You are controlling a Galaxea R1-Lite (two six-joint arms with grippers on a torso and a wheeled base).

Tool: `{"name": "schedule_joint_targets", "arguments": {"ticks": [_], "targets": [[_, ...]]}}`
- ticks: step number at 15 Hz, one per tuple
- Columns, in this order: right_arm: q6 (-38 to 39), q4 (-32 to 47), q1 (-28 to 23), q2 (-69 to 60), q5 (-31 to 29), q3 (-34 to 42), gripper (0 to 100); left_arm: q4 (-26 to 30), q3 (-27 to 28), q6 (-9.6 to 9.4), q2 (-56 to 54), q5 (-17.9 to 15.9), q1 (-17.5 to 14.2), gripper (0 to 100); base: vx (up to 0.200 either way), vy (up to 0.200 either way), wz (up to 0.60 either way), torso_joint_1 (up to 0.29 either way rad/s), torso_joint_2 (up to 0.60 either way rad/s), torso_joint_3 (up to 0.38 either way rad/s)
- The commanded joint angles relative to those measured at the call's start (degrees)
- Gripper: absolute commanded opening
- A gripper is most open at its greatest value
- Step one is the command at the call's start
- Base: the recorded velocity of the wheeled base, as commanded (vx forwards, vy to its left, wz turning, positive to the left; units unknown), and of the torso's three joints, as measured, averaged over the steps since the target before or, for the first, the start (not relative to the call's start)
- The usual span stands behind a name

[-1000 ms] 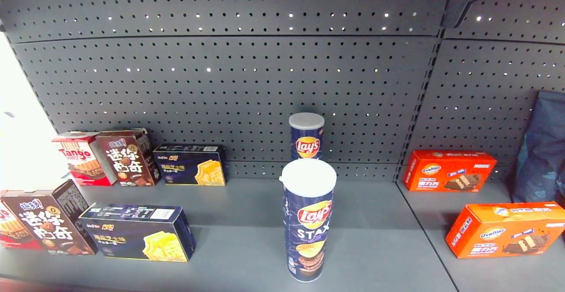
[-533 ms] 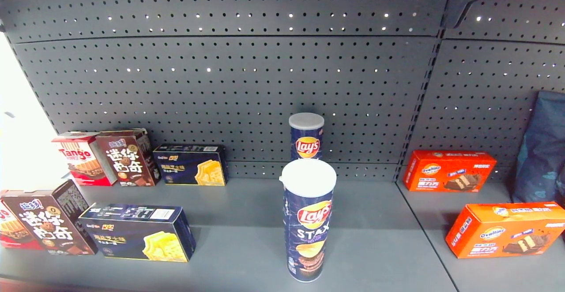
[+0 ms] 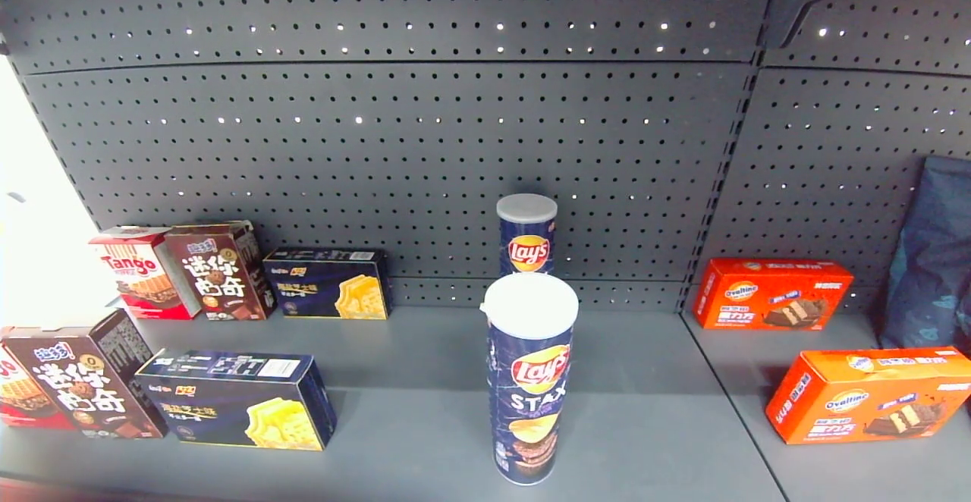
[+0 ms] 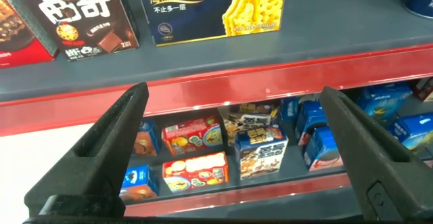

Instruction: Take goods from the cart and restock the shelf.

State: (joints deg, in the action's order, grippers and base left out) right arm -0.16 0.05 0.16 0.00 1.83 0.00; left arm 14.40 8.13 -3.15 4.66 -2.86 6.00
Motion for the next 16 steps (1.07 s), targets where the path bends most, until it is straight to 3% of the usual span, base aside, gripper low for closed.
{"name": "schedule_joint_targets", "arguments": {"ticks": [1,5,7,9,10,11,12,13,16], "targets": [[0.07,0.04,0.02,0.0,0.02,0.0,100,0.02,-0.05,-0.11,0.09,-0.04,-0.02,100,0.0,0.0,0.0,0.0,0.0,0.0],[-0.02,-0.05,0.02,0.0,0.02,0.0,100,-0.16,-0.31,-0.37,0.09,-0.39,0.07,100,0.0,0.0,0.0,0.0,0.0,0.0],[-0.02,0.04,0.02,0.0,0.02,0.0,100,-1.13,-0.66,3.67,0.09,-0.21,-0.02,100,0.0,0.0,0.0,0.0,0.0,0.0],[-0.02,-0.05,0.02,0.0,0.02,0.0,100,-12.73,-6.02,1.56,0.09,0.4,-0.02,100,0.0,0.0,0.0,0.0,0.0,0.0],[0.07,-0.05,0.02,0.0,0.02,0.0,100,-16.51,-8.13,-0.19,-0.17,3.39,-4.86,100,0.0,0.0,0.0,0.0,0.0,0.0],[-0.02,-0.05,0.02,0.0,0.02,0.0,100,-16.07,-8.13,-0.37,-0.79,2.95,-9.78,100,0.0,0.0,0.0,0.0,0.0,0.0],[-0.02,0.04,0.02,0.0,0.02,0.0,100,-15.98,-8.13,-0.37,-1.4,2.69,-6.79,100,0.0,0.0,0.0,0.0,0.0,0.0],[-0.02,-0.05,0.02,0.0,0.02,0.0,100,-14.48,-8.13,-0.46,-4.66,2.07,-5.82,100,0.0,0.0,0.0,0.0,0.0,0.0],[-0.02,-0.05,0.02,0.0,0.02,0.0,100,-14.31,-8.13,-0.28,-4.66,1.72,-5.91,100,0.0,0.0,0.0,0.0,0.0,0.0]]}}
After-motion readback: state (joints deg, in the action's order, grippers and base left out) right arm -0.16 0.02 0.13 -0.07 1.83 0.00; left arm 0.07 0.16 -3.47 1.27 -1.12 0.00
